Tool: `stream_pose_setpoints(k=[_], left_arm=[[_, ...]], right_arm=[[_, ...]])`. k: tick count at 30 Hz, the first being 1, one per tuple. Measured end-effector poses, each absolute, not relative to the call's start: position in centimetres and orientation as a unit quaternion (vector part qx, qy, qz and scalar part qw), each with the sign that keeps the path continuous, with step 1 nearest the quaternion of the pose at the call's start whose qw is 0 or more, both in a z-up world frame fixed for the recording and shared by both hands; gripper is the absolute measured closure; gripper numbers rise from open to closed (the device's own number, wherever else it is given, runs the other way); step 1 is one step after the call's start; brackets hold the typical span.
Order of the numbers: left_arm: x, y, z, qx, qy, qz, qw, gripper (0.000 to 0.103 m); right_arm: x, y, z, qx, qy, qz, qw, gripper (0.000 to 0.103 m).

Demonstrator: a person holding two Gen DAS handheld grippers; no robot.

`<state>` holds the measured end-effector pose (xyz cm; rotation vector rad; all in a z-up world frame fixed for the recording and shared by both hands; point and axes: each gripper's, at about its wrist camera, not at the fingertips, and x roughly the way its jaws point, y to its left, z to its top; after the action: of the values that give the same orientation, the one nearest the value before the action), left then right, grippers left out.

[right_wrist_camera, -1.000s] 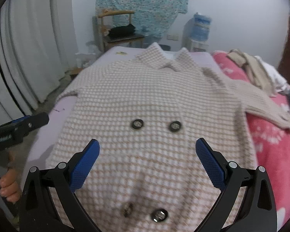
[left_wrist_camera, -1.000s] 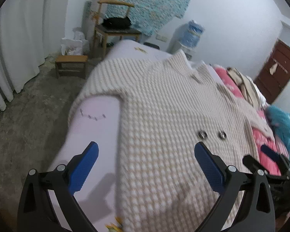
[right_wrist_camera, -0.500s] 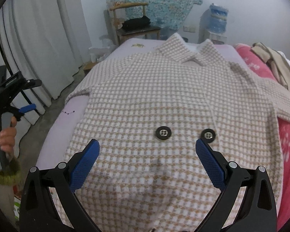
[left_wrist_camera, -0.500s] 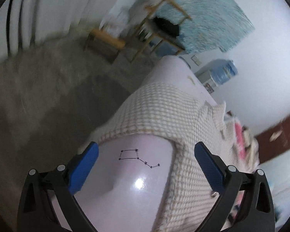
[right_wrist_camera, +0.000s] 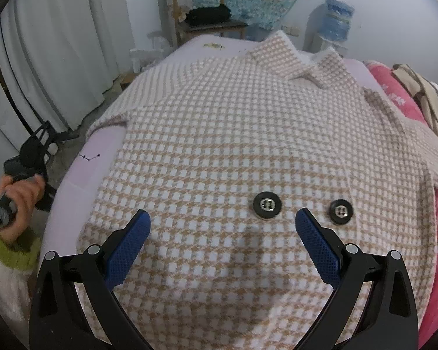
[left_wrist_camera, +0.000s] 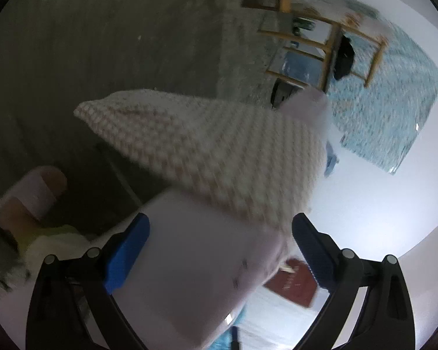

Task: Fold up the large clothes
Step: 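Grasp the coat sleeve cuff with the left tool and lift it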

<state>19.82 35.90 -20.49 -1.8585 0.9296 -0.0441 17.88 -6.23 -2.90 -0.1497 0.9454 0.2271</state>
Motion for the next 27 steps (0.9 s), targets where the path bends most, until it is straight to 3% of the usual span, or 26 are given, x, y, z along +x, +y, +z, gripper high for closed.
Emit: stream_pose_setpoints(k=[9,16,18,21,22,23,24,25,27], left_arm=[[23.0,35.6,-27.9,-0.849,0.360,-0.053,0.382,0.007],[24.9,38.2,-29.5,-0.841,0.350,-0.033,0.411,0.007],[25.3,38.8,-29.8,-0.833,0.356,-0.015,0.424,0.016],[24.9,39.7,-29.7,-0.823,0.361,0.020,0.438,0.046],[24.8,40.1,-29.5,-0.815,0.367,0.031,0.448,0.062],[24.6,40.5,-29.2,-0.804,0.373,0.043,0.461,0.069],[24.6,41.0,-28.8,-0.793,0.378,0.055,0.475,0.083],[24.6,41.8,-27.6,-0.769,0.387,0.075,0.504,0.090],[24.7,43.1,-23.8,-0.697,0.398,0.120,0.584,0.093]], right_arm=[[18.8,-4.8,-4.4,-0.093,0.476,0.093,0.870,0.008],[19.5,-4.8,-5.1,-0.097,0.485,0.082,0.865,0.008],[19.6,-4.9,-5.0,-0.096,0.486,0.079,0.865,0.008],[19.1,-5.1,-4.7,-0.092,0.485,0.073,0.866,0.008],[19.2,-5.3,-4.7,-0.090,0.484,0.072,0.867,0.008],[19.2,-5.4,-4.6,-0.089,0.483,0.070,0.868,0.008],[19.3,-5.5,-4.6,-0.089,0.483,0.070,0.869,0.008],[19.2,-5.6,-4.5,-0.088,0.481,0.069,0.869,0.008],[19.0,-5.9,-4.2,-0.086,0.478,0.067,0.872,0.008]])
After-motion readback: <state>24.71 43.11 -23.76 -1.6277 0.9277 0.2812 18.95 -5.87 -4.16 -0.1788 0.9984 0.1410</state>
